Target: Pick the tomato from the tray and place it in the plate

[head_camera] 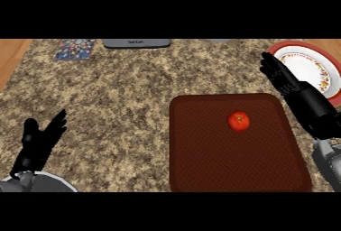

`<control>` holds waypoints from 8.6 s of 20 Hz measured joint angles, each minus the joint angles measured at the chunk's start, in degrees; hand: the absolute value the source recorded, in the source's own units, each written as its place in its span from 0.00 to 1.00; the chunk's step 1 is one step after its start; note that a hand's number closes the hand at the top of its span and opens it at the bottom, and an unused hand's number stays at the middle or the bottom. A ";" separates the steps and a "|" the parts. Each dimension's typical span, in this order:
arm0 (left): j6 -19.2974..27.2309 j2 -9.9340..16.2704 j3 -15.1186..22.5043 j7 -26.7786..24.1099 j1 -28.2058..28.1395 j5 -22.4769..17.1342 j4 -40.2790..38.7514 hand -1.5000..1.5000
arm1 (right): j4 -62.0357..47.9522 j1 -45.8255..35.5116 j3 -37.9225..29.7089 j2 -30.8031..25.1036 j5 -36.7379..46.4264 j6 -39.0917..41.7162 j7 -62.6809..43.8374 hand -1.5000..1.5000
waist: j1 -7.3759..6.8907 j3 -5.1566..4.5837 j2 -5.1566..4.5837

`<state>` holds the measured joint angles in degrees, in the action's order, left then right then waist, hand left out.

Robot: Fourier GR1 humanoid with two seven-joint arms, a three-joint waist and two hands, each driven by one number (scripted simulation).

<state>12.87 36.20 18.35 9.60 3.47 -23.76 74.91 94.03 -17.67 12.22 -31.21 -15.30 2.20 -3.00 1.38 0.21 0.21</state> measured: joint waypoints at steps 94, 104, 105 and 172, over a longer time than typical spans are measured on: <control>-8.32 -27.61 -11.37 2.88 -4.52 14.90 7.87 0.50 | -35.69 -9.59 -4.36 18.10 69.22 3.80 -1.65 1.00 | -2.29 -0.35 -0.22; -9.00 -27.92 -10.06 3.06 -2.50 15.75 7.40 0.50 | -41.17 -25.77 -13.92 26.82 81.36 -20.84 -37.80 1.00 | -5.26 -0.29 -1.29; -8.90 -28.12 -9.94 3.02 -2.20 15.89 7.24 0.50 | -42.08 -27.25 -14.09 27.24 83.48 -23.65 -40.43 1.00 | -5.31 -0.30 -1.34; -8.49 -29.69 -11.89 3.46 -2.84 16.72 7.46 0.50 | -67.86 -21.12 -65.98 1.04 31.29 -40.47 24.34 0.00 | -3.04 0.17 -1.09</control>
<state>4.38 6.51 6.46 13.06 0.64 -7.03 82.37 26.17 -38.80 -53.76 -30.17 15.99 -38.27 21.34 -1.65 0.38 -0.88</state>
